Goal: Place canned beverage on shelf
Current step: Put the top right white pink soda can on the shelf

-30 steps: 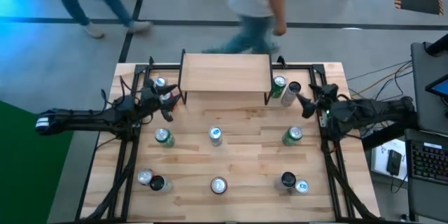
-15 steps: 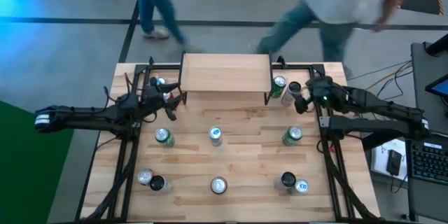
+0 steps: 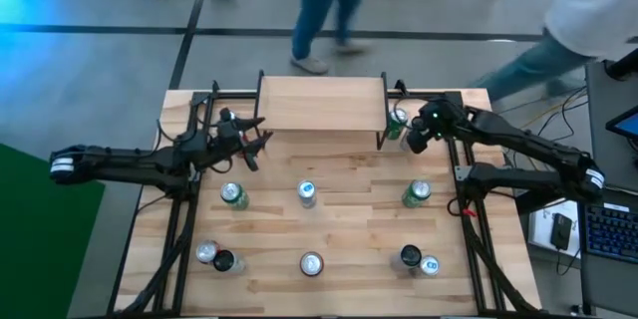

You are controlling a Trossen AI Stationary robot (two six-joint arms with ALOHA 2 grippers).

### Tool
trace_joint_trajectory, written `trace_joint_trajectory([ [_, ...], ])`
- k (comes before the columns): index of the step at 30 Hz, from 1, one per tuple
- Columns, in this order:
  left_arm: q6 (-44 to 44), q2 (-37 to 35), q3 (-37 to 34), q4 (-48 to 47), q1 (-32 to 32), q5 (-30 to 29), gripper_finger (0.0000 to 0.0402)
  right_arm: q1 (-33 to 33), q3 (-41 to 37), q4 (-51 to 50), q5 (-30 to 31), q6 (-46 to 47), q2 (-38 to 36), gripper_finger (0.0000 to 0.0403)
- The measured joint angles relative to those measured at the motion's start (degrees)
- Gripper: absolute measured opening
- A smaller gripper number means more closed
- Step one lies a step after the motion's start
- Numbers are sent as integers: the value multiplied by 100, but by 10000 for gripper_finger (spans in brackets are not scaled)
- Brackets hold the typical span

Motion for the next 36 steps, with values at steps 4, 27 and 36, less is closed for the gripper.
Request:
trace_joint_trajectory([
  [4,0,93,68,-149,0,-2,215,-1,0,134,-1,-103,43,367],
  [27,-37,152,81,-178,0,-4,215,-10,172,-187,-212,-234,-150,251],
  [36,-25,152,79,-181,0,-6,215,-10,709,-792,-305,-315,-178,251],
])
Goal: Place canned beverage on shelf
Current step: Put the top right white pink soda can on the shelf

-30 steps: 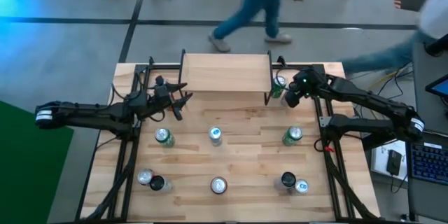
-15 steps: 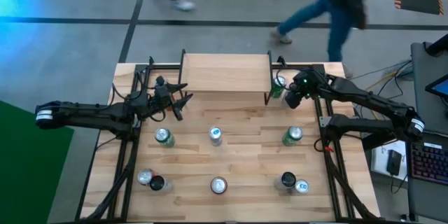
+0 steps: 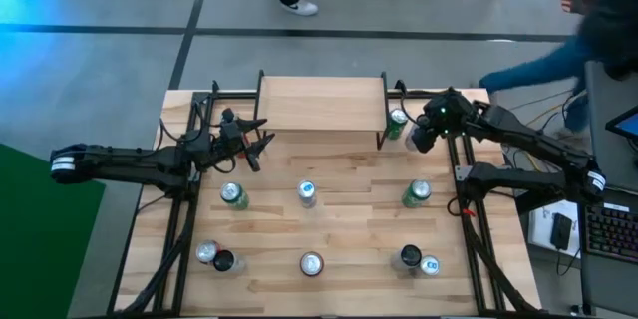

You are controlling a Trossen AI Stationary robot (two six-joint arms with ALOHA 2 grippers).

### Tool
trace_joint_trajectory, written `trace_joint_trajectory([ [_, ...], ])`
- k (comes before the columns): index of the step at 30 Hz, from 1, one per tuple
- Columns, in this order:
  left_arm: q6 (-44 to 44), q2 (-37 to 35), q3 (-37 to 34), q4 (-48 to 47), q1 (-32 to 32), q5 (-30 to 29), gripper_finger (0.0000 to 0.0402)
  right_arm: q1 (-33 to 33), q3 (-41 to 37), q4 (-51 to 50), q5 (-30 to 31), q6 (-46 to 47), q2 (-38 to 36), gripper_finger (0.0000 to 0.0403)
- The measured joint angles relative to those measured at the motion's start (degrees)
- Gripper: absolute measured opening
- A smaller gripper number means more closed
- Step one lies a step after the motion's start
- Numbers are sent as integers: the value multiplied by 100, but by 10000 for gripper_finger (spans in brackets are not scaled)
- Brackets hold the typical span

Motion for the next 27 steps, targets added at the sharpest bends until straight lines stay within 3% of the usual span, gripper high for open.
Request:
trace_joint_trajectory([
  [12,1,0,-2,-1,0,0,215,0,1306,-797,5,-85,180,251],
  [22,-14,0,-2,12,0,0,215,0,2840,-952,66,-504,1037,251],
  [27,-14,0,-4,14,0,0,215,2,3549,-916,522,-737,1550,251],
])
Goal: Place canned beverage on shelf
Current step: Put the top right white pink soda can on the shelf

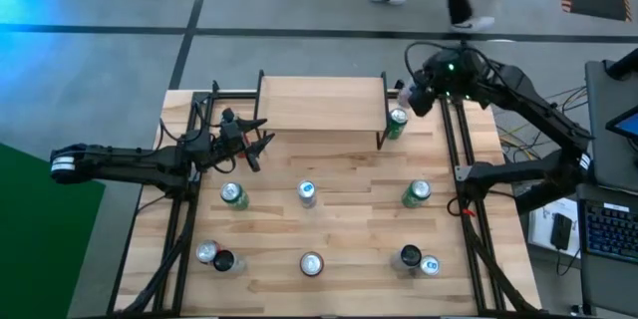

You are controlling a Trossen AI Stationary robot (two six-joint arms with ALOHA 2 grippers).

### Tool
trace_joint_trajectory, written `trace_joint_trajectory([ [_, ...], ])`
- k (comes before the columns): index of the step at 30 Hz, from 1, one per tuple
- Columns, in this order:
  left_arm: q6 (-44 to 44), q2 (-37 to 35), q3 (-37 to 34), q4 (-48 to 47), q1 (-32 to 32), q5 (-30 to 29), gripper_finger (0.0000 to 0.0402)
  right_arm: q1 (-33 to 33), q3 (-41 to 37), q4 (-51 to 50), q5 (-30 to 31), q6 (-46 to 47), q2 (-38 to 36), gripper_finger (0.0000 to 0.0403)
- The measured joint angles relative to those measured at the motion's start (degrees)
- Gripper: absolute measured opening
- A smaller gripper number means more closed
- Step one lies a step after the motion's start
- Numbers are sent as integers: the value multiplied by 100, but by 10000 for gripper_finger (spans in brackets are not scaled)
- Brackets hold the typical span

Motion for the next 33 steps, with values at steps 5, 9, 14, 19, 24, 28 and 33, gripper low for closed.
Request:
trace_joint_trajectory([
  [5,29,0,0,0,0,0,215,-2,606,22,-8,-143,534,251],
  [9,39,-11,0,2,0,0,215,0,893,51,-46,-255,897,251],
  [14,40,-13,0,0,0,-1,215,-3,950,391,-313,-533,1185,251],
  [19,153,-13,0,0,0,-2,215,4,952,953,-621,-816,1418,251],
  [24,191,-13,0,0,0,-4,215,-3,955,896,-797,-898,1675,251],
  [28,195,-13,0,0,0,-4,215,-2,954,963,-1010,-923,1813,251],
  [33,192,-15,0,1,0,-4,215,-39,954,1048,-1316,-970,1985,251],
])
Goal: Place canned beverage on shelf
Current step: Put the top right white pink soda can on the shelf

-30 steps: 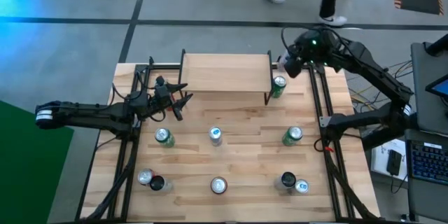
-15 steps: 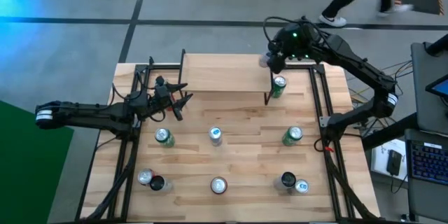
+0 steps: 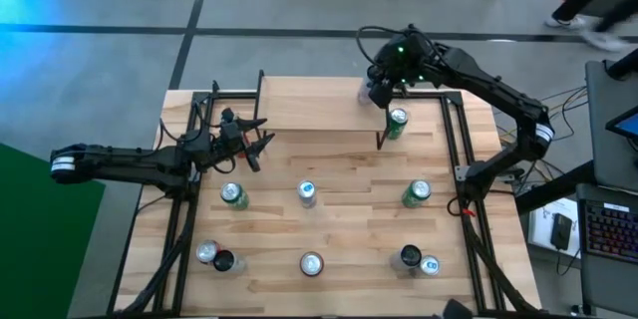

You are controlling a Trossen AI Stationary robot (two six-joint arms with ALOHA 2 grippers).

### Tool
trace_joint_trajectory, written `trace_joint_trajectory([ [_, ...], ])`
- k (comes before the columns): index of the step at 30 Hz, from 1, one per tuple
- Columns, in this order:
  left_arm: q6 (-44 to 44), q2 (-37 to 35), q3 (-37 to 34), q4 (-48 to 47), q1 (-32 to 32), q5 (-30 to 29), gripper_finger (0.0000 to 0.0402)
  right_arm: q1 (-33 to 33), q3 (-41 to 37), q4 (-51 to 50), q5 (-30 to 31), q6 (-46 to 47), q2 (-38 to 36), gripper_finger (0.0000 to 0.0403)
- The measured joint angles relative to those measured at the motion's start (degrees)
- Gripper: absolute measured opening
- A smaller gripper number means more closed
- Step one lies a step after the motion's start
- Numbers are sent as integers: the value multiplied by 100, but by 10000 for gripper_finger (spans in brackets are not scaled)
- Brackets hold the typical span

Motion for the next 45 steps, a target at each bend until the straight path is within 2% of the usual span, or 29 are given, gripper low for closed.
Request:
trace_joint_trajectory([
  [17,-24,0,0,-38,0,-2,215,-75,-11,-5,-102,-96,115,251],
  [30,-131,0,0,-45,0,-1,215,-76,-253,309,-416,-116,120,252],
  [38,-133,0,0,-44,0,0,215,-76,-278,364,-537,-158,127,279],
  [45,-133,0,0,-45,0,0,215,-76,-282,355,-570,-118,126,275],
])
